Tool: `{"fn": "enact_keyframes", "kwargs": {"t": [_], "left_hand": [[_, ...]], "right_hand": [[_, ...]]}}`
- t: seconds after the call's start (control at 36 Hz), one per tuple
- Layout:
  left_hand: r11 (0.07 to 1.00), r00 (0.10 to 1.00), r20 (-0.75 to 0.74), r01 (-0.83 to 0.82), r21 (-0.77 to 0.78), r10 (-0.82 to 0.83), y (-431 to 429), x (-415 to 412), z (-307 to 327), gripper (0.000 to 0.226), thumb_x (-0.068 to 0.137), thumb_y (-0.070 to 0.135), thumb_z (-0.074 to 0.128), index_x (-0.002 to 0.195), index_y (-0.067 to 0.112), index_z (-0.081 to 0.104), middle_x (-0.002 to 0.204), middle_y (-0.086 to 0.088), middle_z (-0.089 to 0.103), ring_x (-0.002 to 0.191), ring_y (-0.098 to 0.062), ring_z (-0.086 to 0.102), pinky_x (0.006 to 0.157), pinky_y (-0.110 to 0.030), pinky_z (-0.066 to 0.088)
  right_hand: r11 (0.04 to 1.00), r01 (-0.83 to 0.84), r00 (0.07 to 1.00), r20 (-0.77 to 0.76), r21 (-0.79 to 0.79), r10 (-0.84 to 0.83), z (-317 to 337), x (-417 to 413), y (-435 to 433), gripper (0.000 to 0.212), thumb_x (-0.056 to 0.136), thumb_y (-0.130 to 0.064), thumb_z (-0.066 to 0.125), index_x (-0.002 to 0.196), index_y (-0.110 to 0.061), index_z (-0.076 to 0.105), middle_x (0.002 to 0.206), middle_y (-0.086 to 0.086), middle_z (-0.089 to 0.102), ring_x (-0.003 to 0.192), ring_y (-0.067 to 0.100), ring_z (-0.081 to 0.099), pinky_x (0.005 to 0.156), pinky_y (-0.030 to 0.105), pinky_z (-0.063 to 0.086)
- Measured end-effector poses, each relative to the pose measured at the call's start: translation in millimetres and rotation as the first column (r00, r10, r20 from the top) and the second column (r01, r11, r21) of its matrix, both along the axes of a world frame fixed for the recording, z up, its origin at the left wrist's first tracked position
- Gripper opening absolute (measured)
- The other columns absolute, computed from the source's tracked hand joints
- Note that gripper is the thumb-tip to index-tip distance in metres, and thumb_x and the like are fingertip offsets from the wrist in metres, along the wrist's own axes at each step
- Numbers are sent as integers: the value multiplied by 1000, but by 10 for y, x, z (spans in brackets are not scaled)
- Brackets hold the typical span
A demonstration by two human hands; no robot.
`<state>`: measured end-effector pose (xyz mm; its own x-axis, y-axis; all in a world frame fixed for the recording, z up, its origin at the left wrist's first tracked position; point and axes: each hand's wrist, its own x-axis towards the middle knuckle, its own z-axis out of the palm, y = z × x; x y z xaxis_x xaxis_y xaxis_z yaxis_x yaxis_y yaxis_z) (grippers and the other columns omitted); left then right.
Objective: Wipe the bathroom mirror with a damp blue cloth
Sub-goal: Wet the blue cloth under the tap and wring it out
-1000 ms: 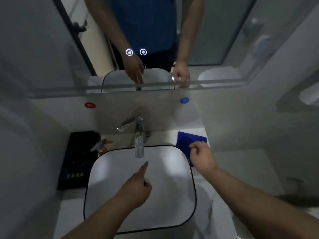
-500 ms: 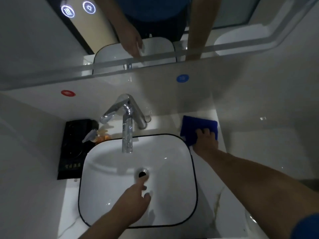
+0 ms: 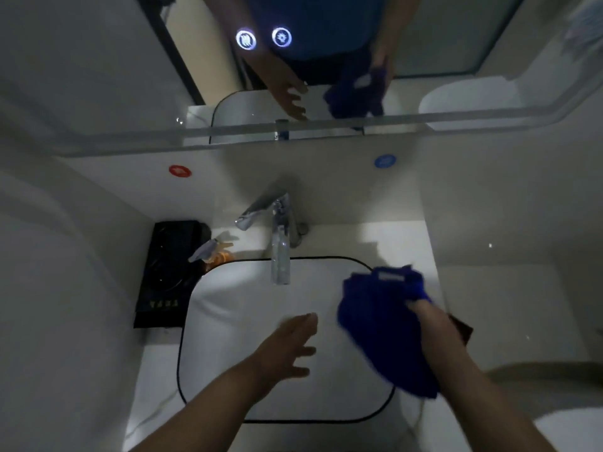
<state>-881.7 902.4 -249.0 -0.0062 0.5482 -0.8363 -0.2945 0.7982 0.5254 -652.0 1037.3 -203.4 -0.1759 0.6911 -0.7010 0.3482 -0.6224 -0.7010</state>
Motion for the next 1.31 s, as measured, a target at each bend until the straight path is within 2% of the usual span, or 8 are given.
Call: {"fn": "enact_keyframes", "kwargs": {"t": [0.17, 0.36, 0.5, 0.61, 0.81, 1.06, 1.17, 1.31], "left_hand": [[973, 864, 465, -230, 21, 195, -81, -116, 95, 60, 99, 64, 65, 148, 30, 61, 150, -9, 63, 138, -33, 61, 118, -56, 45], [989, 990, -20, -141, -36, 140, -270, -402, -208, 47, 96, 13, 70, 142, 20, 63, 123, -15, 77, 112, -37, 74, 102, -58, 58], [982, 983, -22, -184, 32, 185, -33, -501, -283, 31, 104, 2, 52, 132, 11, 61, 129, -23, 71, 115, -40, 70, 101, -55, 58], [962, 968, 19, -251, 112, 250, 145, -596, -251, 39, 109, 6, 46, 139, 23, 64, 140, -25, 65, 130, -46, 62, 113, -62, 47], [946, 951, 8, -309, 99, 309, 371, -675, -186, 49, 93, -5, 55, 118, 35, 66, 106, -8, 82, 98, -27, 80, 83, -42, 66], [958, 957, -43, -286, 12, 286, 434, -767, -326, 58, 60, 30, 95, 115, 24, 77, 109, -6, 82, 101, -30, 77, 95, -50, 63], [957, 959, 62, -280, 77, 275, 449, -744, -430, 46, 44, 28, 102, 87, 31, 87, 98, -12, 83, 86, -27, 81, 71, -34, 64], [917, 910, 126, -399, 12, 394, 462, -700, -443, 48, 61, 6, 79, 103, 28, 84, 101, -12, 82, 86, -30, 81, 72, -37, 64]], "right_hand": [[961, -264, 955, 120, -84, 273, -348, -758, -521, 44, 104, -71, 37, 89, -46, 70, 74, -23, 75, 76, 6, 73, 69, 29, 55], [737, -631, 742, 466, 242, 481, -370, -1274, -281, 31, 101, -24, 55, 127, -22, 71, 122, 0, 66, 107, 19, 67, 89, 24, 55], [465, -564, 823, 419, 683, 382, 143, -1966, 87, 45, 95, -17, 64, 139, -16, 63, 118, 11, 63, 110, 31, 64, 93, 36, 52], [191, -760, 623, 612, 621, 488, 254, -2508, 331, 76, 95, -34, 67, 163, -33, 35, 140, 18, 54, 125, 36, 54, 101, 45, 52], [-73, -787, 571, 768, 613, 290, 81, -2766, 516, 18, 85, -28, 73, 96, -16, 80, 100, 14, 64, 97, 39, 61, 86, 39, 43], [232, -645, 738, 515, 728, 436, 198, -2500, 508, 50, 99, -36, 66, 146, -21, 60, 134, 9, 63, 123, 27, 59, 102, 39, 51], [478, -375, 924, 278, 794, 264, -82, -2113, 249, 14, 99, -28, 61, 110, -28, 68, 90, -15, 58, 83, 5, 55, 74, 19, 48], [969, -26, 973, 230, 247, -33, -693, -1756, -143, 22, 104, -38, 51, 92, -24, 62, 91, -1, 71, 84, 25, 65, 61, 24, 48]]}}
